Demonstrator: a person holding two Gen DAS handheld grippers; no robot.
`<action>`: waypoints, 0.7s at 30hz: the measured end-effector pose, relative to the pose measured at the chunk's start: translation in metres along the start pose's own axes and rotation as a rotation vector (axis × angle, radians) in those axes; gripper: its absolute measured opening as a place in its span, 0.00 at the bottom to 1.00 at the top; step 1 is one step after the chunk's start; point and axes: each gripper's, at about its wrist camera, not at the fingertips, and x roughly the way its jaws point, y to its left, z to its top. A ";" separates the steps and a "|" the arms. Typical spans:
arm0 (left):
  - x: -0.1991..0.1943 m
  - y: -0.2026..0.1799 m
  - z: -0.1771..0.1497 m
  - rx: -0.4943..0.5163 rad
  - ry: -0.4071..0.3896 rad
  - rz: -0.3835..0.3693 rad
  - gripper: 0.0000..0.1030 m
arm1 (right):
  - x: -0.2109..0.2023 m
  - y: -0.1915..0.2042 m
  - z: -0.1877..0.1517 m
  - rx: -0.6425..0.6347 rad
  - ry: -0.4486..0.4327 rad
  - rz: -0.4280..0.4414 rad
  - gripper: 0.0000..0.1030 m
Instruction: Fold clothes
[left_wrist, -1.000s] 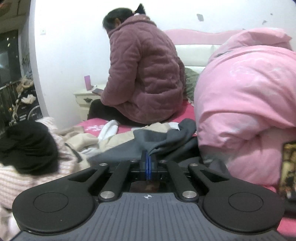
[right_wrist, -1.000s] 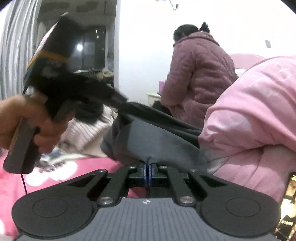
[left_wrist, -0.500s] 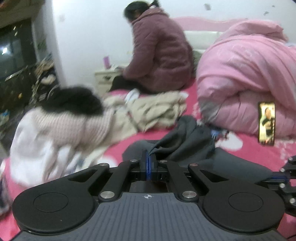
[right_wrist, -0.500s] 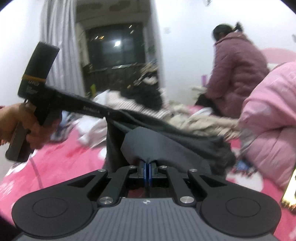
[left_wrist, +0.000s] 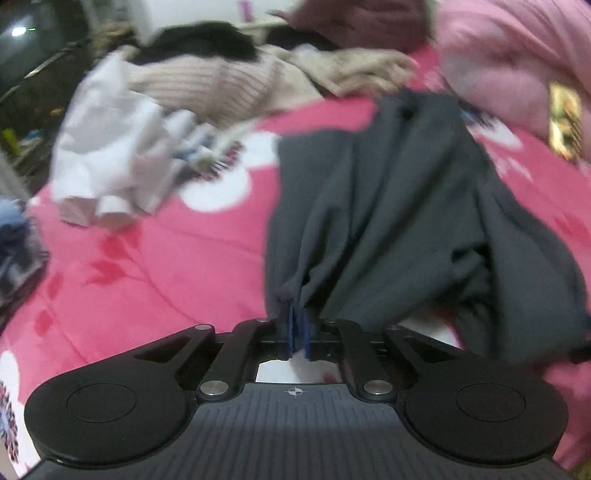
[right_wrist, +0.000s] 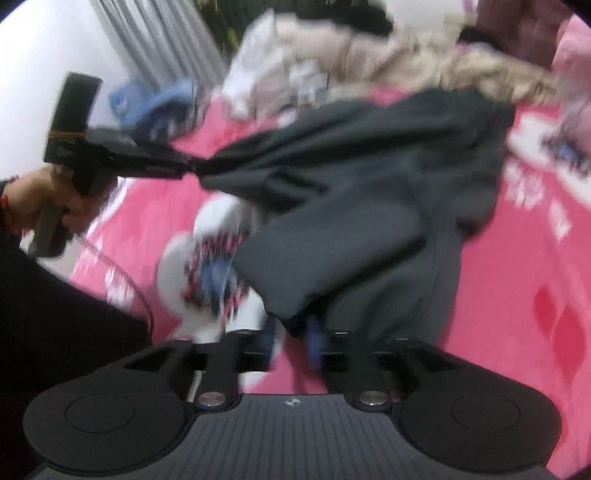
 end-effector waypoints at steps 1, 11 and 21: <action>-0.003 0.000 0.000 0.009 -0.004 -0.017 0.19 | -0.002 -0.002 -0.002 0.005 0.021 0.019 0.45; -0.004 -0.002 0.051 0.034 -0.165 -0.161 0.55 | -0.054 -0.059 0.048 0.013 -0.148 -0.007 0.71; 0.103 -0.041 0.150 0.043 -0.190 -0.280 0.65 | 0.012 -0.195 0.138 0.370 -0.304 -0.117 0.74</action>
